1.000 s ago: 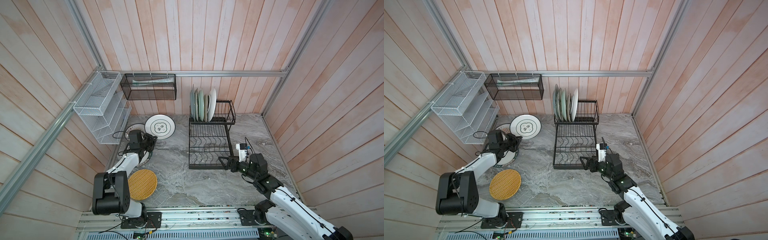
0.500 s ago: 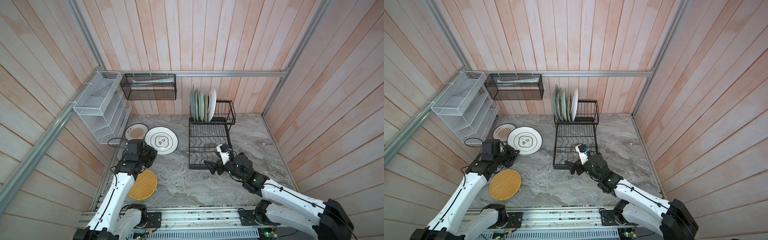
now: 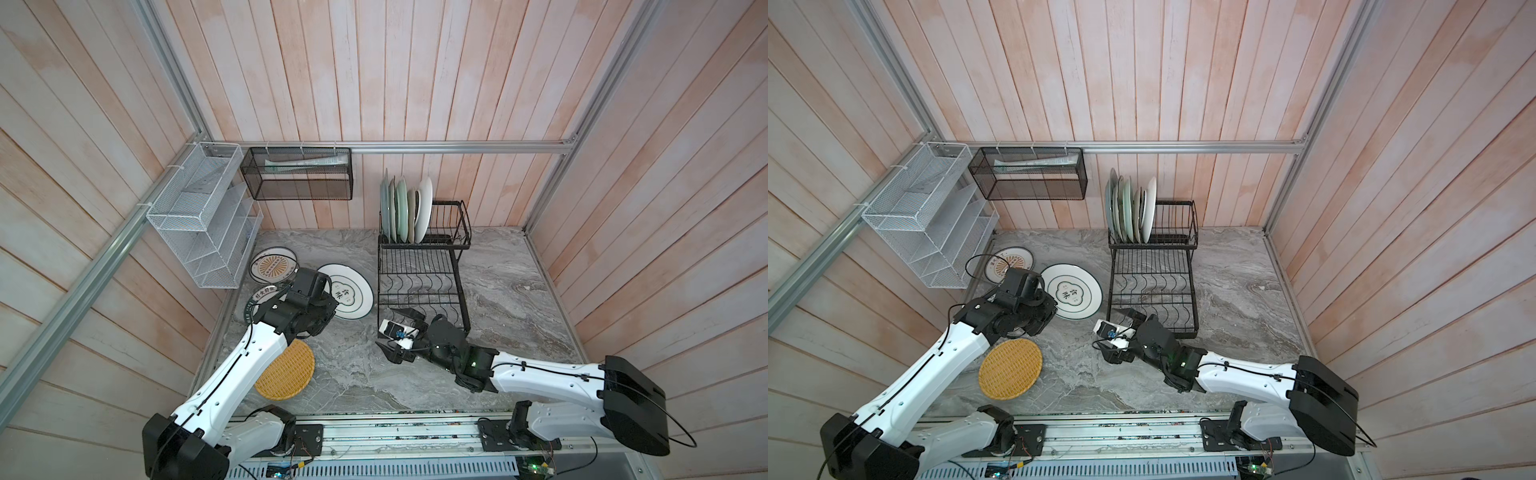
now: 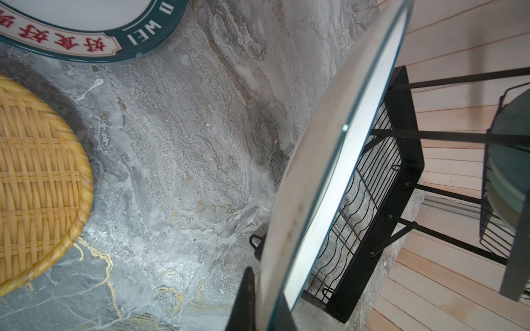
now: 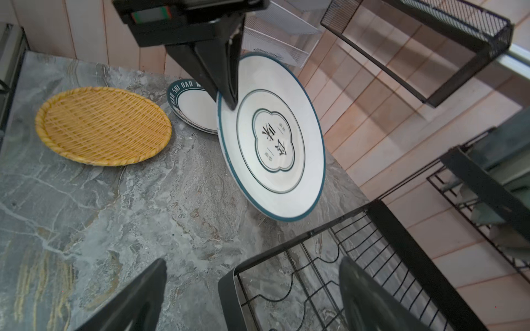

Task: Load the plates into the dish rack
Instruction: 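Grasp the upright white plate with the right gripper while the left holds it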

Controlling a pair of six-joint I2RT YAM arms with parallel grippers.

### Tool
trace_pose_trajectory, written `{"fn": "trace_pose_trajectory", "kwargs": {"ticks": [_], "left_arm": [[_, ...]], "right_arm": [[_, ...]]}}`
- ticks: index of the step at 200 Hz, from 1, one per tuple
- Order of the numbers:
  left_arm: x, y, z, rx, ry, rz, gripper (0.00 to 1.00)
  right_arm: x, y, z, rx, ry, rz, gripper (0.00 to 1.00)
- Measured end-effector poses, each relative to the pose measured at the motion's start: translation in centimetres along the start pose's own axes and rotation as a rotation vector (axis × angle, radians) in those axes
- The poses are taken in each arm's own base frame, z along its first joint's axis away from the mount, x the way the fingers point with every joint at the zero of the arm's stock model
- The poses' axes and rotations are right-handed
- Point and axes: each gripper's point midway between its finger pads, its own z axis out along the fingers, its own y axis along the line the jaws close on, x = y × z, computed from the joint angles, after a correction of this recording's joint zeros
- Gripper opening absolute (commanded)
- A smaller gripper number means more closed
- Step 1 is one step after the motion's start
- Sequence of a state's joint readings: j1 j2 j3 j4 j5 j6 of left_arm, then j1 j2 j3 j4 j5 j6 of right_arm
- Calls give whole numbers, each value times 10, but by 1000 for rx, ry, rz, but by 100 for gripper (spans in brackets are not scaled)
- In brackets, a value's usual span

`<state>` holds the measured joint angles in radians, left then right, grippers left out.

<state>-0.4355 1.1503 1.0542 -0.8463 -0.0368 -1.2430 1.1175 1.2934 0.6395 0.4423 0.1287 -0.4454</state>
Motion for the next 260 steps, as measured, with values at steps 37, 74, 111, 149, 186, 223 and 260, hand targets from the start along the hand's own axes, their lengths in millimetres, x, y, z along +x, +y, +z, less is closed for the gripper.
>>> {"fn": "trace_pose_trajectory", "kwargs": {"ticks": [37,74,111,149,186,223,260], "left_arm": [[9,-23,-14,47,-3,28,0],[15,-29,-16,58,3,40,0],[16,-25,-14,35,5,43,0],[17,-24,-14,32,7,41,0],[17,-24,-14,32,7,38,0],[18,-21,-15,15,11,59,26],[15,-26,-20,44,3,47,99]], "right_arm": [[1,9,24,-24,29,-117,79],[3,6,44,0,64,-166,70],[7,-2,64,51,111,-206,62],[10,-3,75,65,133,-227,49],[5,-5,81,73,129,-229,26],[1,3,83,45,129,-287,0],[6,2,82,47,140,-239,0]]}}
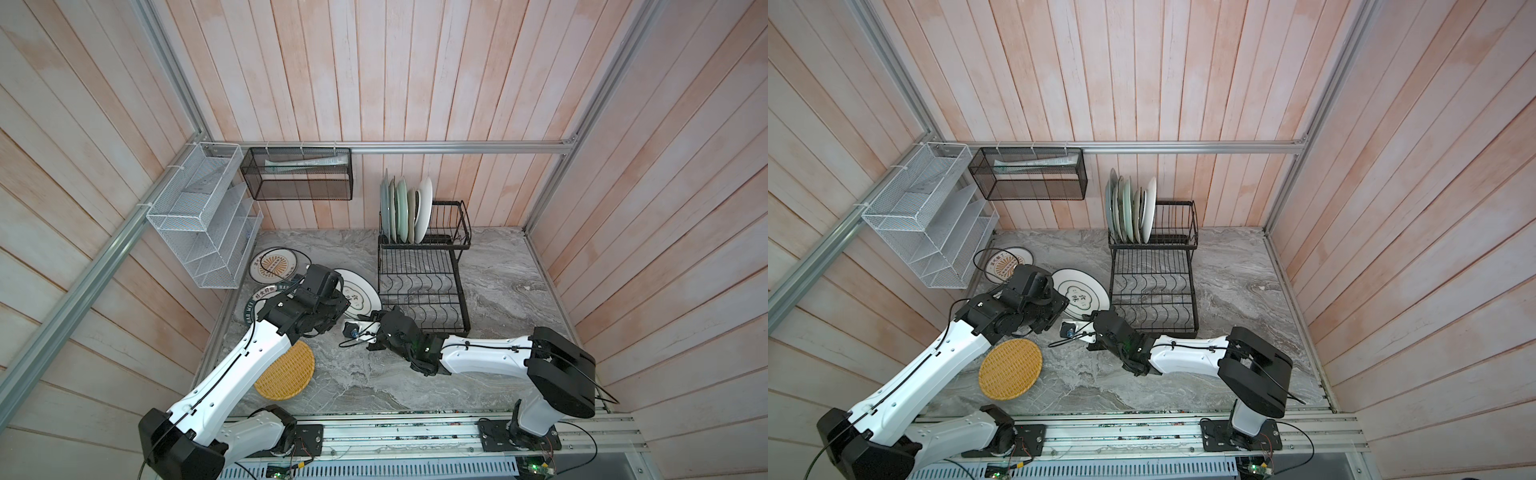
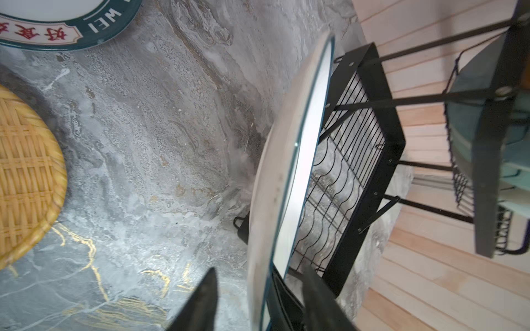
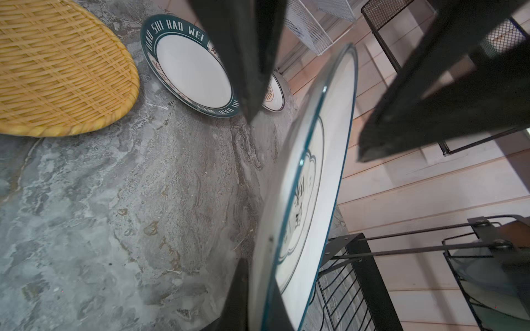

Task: Load the plates into the dish rack
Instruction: 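Grasp the upright white plate with the right gripper while the left holds it, then lift the white plate with the right gripper over the rack while the left withdraws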

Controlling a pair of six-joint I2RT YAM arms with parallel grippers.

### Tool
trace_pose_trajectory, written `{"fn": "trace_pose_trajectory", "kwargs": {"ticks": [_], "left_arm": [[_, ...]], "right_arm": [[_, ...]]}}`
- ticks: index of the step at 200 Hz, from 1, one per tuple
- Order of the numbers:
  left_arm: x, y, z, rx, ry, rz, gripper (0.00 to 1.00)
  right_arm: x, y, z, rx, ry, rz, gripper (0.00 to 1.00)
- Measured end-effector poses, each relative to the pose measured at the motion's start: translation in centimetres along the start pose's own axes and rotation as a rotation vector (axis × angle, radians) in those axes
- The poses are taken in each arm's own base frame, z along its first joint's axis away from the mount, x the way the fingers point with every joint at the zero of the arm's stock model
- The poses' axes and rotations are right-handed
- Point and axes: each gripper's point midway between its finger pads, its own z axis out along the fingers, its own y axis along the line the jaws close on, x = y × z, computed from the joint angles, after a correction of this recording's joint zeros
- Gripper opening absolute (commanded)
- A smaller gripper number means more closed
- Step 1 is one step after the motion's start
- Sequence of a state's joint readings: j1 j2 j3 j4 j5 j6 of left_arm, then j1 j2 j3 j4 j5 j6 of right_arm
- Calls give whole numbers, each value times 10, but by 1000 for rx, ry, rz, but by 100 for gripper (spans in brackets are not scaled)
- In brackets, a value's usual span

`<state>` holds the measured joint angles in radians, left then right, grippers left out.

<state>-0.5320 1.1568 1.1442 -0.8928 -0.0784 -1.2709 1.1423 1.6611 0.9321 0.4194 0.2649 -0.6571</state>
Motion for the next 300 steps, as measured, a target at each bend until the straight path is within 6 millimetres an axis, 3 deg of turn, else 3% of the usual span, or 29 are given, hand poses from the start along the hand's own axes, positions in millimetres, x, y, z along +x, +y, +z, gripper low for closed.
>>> {"fn": "trace_pose_trajectory", "kwargs": {"ticks": [48,65,93,112,131,162,181,211,239,273,300], "left_arm": [[-29,-6,-21,94,-33,7,100],[-40,-18,-44,198,-78,66,100],[-36,-44,-100,478,-168,238,100],[-23,-46,-133,656,-241,375,100],[-11,-38,-145,749,-302,490,100],[6,-15,-123,749,-324,639,100],[19,-1,-108,748,-302,707,100],[32,11,-102,779,-298,769,100],[36,9,-117,840,-338,816,100],[44,2,-133,921,-358,869,100],[50,-1,-137,961,-342,901,100]], "right_arm": [[2,-5,-15,9,-7,69,0],[-1,-13,-29,21,-24,119,0],[-22,-37,-58,49,-88,245,0],[-41,-61,-86,69,-147,370,0],[-68,-92,-110,79,-204,500,0],[-120,-161,-162,115,-352,679,0],[-133,-208,-191,150,-432,770,0],[-112,-282,-226,276,-478,898,0],[-74,-330,-238,363,-457,999,0],[-25,-370,-236,400,-420,1122,0],[8,-382,-222,370,-383,1212,0]]}}
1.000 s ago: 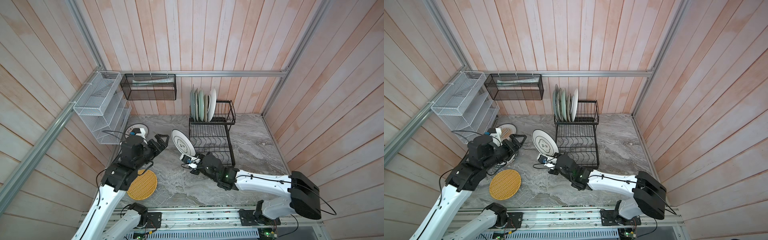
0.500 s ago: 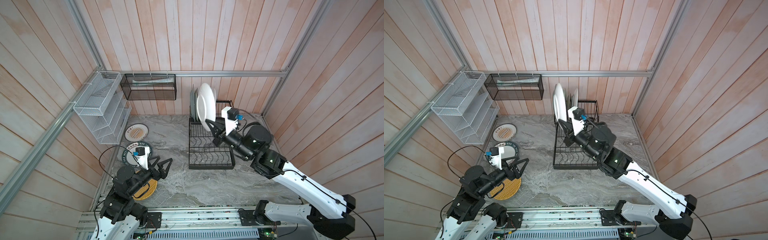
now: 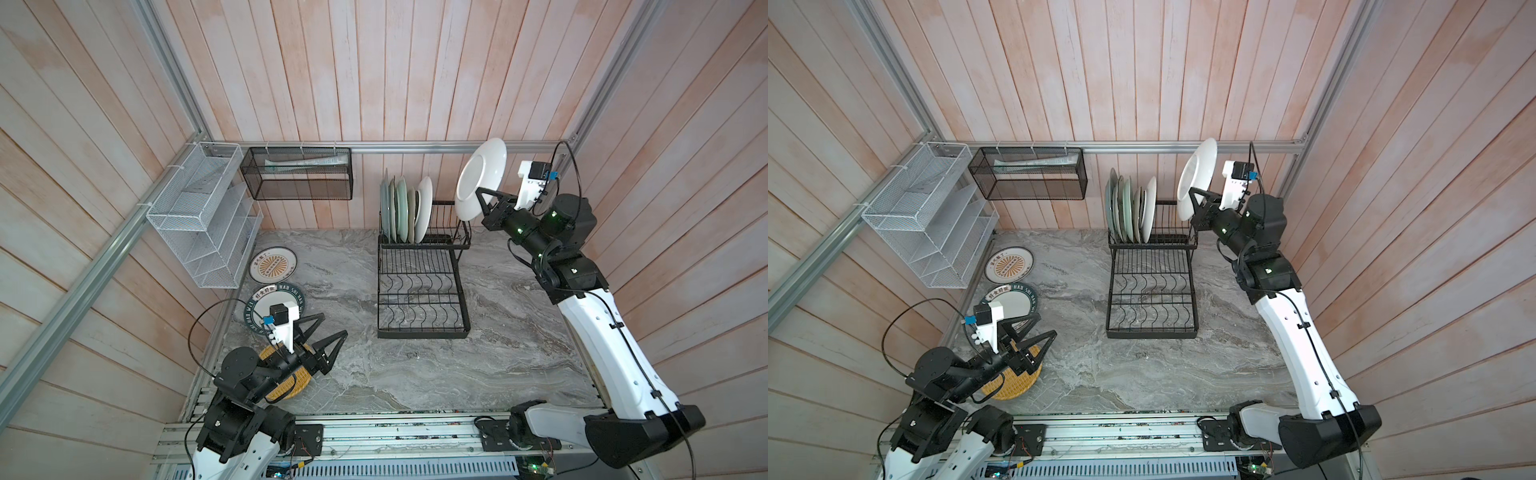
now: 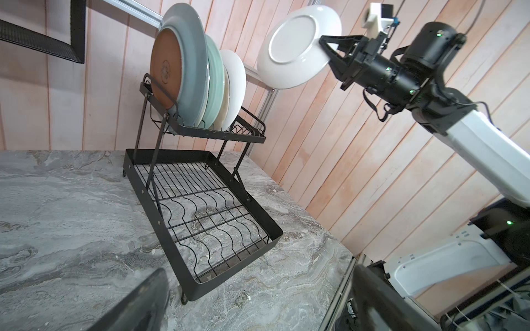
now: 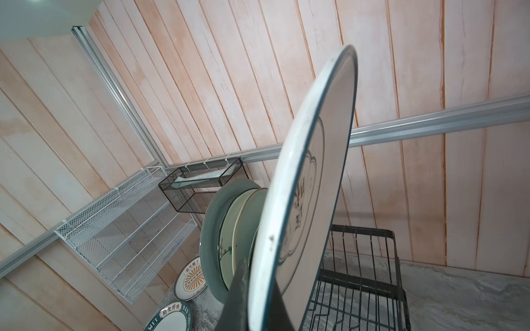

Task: Load the plates into the dish rack
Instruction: 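Lift the white plate with the right gripper over the rack while the left withdraws, then lower the white plate into the upper rack beside the sunburst plate with the right gripper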

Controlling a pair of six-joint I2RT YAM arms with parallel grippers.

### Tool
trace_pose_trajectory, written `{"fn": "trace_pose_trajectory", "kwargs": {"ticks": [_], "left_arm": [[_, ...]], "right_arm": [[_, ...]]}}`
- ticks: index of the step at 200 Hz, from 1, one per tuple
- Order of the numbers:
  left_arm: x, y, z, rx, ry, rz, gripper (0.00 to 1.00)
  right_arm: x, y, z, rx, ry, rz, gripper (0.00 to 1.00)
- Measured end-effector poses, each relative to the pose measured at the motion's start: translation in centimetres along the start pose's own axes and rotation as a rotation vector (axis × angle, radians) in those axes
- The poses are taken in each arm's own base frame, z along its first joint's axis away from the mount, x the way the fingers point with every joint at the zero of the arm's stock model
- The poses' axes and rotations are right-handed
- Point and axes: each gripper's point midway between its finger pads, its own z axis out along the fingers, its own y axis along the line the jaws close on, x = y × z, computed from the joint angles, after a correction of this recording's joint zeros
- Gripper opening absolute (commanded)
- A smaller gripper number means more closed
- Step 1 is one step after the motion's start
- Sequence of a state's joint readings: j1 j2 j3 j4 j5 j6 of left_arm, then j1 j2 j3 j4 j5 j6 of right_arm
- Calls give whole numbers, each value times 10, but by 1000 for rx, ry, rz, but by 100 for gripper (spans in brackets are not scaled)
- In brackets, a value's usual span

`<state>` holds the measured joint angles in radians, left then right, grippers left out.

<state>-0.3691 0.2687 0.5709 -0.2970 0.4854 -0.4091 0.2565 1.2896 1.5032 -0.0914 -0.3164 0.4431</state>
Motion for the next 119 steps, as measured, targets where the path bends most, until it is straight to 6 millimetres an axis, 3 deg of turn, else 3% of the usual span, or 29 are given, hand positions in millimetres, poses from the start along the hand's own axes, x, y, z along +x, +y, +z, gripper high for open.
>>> {"fn": "trace_pose_trajectory", "kwargs": {"ticks": [25,67,119], "left_arm": [[-1,-4,0,24,-1,10,100],[0,-2,1,24,-3,12,100],[0,-2,1,21,-5,12,100]], "right_arm": [[20,-19,18,-17,75,62,0],[58,-33,50,-59,195,125,0],[81,-40,72,-100,270,156,0]]}}
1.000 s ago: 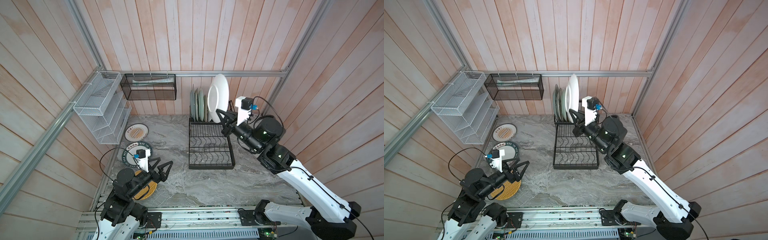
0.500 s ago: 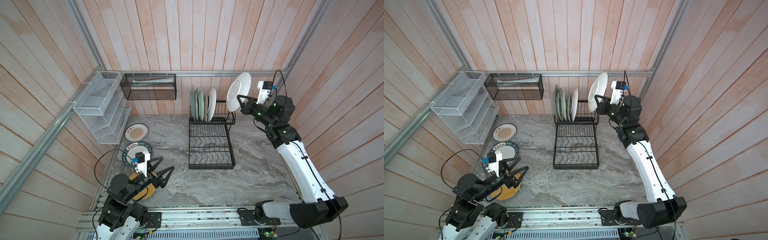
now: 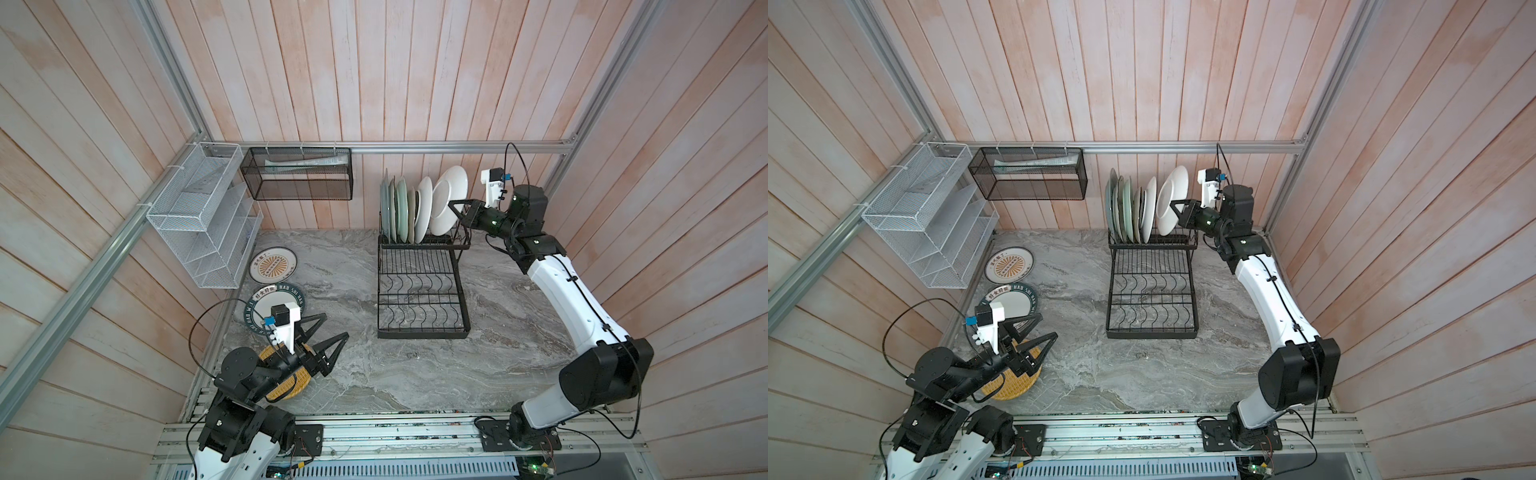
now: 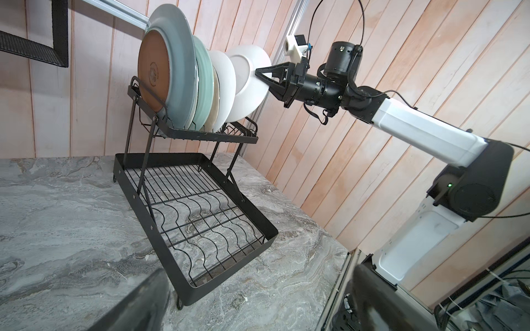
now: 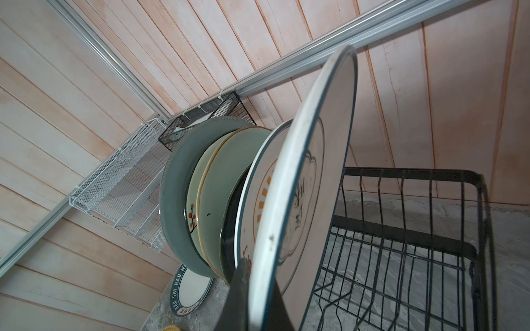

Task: Load the plates into the dish rack
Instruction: 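Lower the white plate into the upper rack beside the sunburst plate with the right gripper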

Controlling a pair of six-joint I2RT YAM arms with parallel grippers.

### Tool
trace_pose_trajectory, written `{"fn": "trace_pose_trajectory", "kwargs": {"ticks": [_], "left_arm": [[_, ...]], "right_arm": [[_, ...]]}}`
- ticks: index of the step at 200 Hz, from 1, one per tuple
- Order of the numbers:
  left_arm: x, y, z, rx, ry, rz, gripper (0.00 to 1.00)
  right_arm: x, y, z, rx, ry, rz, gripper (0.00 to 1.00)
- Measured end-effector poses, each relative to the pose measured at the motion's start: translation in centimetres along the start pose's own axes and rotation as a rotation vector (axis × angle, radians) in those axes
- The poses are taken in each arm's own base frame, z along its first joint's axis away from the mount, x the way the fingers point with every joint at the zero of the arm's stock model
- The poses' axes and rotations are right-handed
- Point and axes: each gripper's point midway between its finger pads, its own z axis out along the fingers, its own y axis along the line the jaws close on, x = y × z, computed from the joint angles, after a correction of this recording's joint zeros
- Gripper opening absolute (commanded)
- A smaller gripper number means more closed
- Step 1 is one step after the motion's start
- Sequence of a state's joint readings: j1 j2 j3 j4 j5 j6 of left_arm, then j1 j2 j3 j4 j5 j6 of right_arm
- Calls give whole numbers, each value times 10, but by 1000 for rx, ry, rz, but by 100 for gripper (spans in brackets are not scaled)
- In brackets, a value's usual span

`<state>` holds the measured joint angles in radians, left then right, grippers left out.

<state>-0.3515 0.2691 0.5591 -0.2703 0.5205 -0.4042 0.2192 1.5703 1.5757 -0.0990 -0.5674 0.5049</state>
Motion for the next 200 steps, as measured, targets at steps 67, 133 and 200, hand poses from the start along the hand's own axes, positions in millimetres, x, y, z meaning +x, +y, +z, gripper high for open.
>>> {"fn": "trace_pose_trajectory", "kwargs": {"ticks": [67,133,200], "left_arm": [[1,2,0,-5,0,-1,100],[1,2,0,-4,1,-5,100],[1,3,0,-7,-1,-8,100]], "right_arm": [[11,-12,17,1,38,8,0],[16,-18,25,37,50,9,0],[-7,3,19,-9,2,13,0]]}}
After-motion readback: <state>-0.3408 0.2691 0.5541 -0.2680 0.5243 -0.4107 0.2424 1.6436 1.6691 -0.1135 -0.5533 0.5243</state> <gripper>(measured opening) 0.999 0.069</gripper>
